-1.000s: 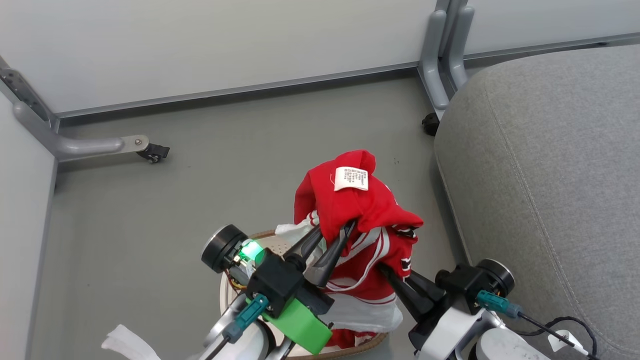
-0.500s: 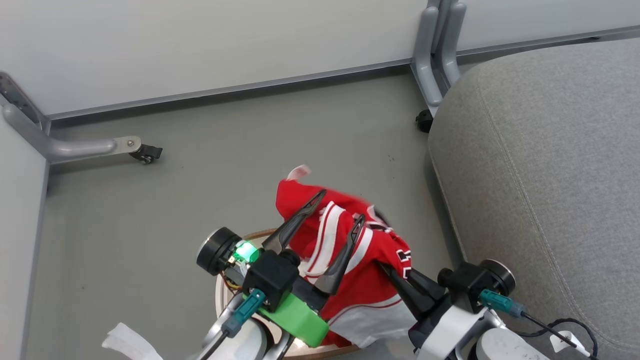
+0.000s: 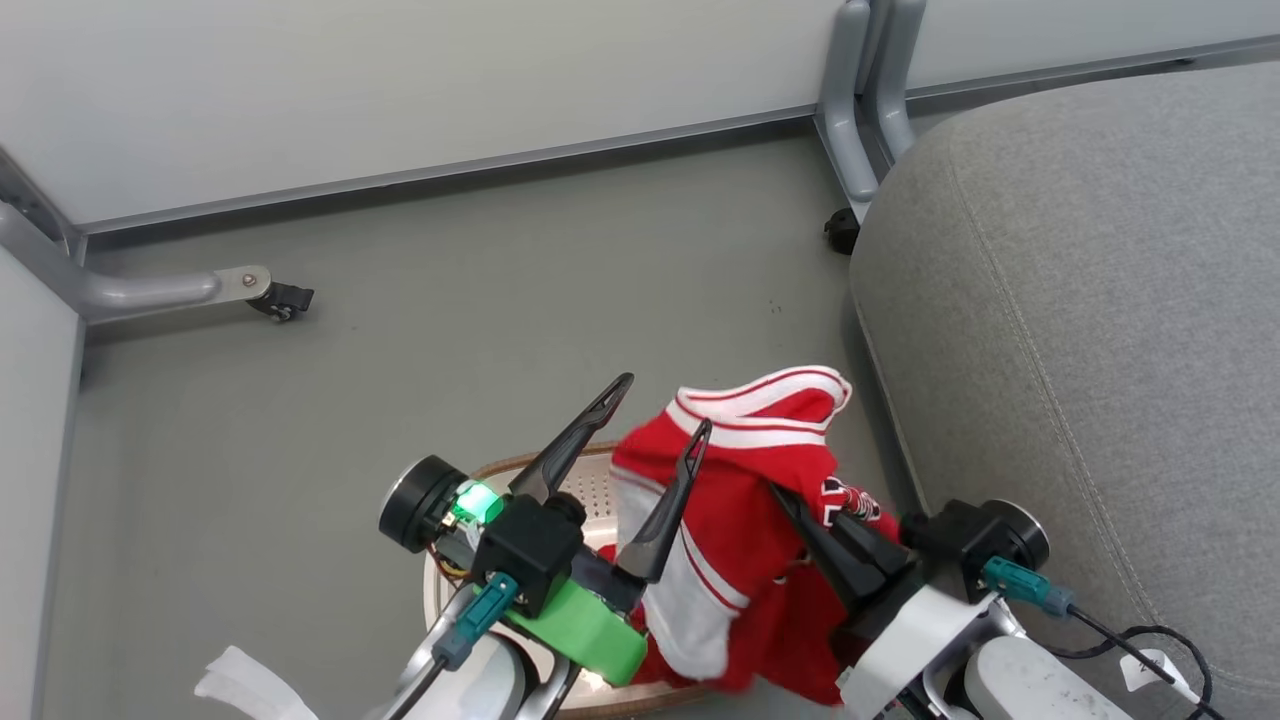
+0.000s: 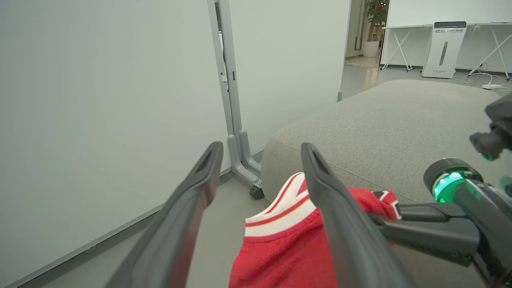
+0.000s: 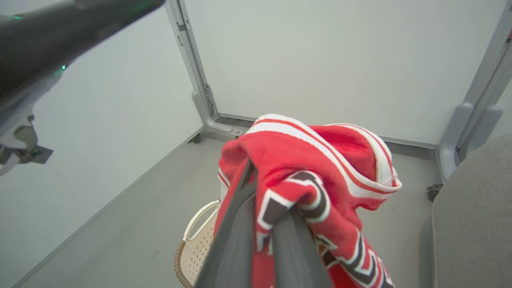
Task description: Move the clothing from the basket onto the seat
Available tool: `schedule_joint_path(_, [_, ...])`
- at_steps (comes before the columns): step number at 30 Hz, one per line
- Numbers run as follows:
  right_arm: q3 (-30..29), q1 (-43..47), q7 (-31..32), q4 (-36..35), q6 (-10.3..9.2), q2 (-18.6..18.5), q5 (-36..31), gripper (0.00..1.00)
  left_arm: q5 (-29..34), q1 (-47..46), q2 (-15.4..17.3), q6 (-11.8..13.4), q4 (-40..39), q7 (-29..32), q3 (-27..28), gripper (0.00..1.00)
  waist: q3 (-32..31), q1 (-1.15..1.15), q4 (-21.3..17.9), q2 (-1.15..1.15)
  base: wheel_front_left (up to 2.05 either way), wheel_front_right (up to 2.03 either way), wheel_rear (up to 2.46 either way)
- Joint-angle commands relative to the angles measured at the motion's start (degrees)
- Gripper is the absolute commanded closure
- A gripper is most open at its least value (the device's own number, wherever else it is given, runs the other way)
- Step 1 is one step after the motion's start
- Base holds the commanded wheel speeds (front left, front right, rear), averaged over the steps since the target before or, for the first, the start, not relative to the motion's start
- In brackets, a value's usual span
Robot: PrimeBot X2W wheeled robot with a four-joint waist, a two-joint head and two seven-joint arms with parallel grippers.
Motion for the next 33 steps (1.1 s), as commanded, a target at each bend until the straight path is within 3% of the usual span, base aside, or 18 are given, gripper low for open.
schedule_joint_path(1, [-0.6, 0.4, -0.1, -0.7, -0.02, 0.1, 0.2, 1.0, 0.0, -0.3, 0.6, 0.4, 0.1, -0.1, 0.1, 0.0, 0.2, 0.0, -0.4, 0.0, 0.0, 0.0, 0.0])
schedule_joint_path(12, [-6.5, -0.3, -0.1, -7.0, -0.02, 1.7, -2.1, 1.0, 1.2, 0.6, 2.3, 1.6, -0.2, -1.7, 0.7, 0.0, 2.8, 0.0, -5.4, 0.0, 0.0, 0.0, 0.0])
schedule_joint_path(20, [-12.7, 1.7, -0.1, -14.7, -0.02, 2.9, -5.4, 1.0, 2.2, 0.2, 3.8, 0.7, 0.1, -2.1, -0.1, 0.0, 5.3, 0.0, -12.0, 0.0, 0.0, 0.0, 0.0])
schedule_joint_path(33, [-20.1, 5.0, -0.1, -21.0, -0.03, 6.8, -6.5, 1.0, 2.9, -1.7, 6.2, -0.2, -0.5, -0.3, -1.2, 0.0, 8.6, 0.0, -24.3, 0.0, 0.0, 0.0, 0.0])
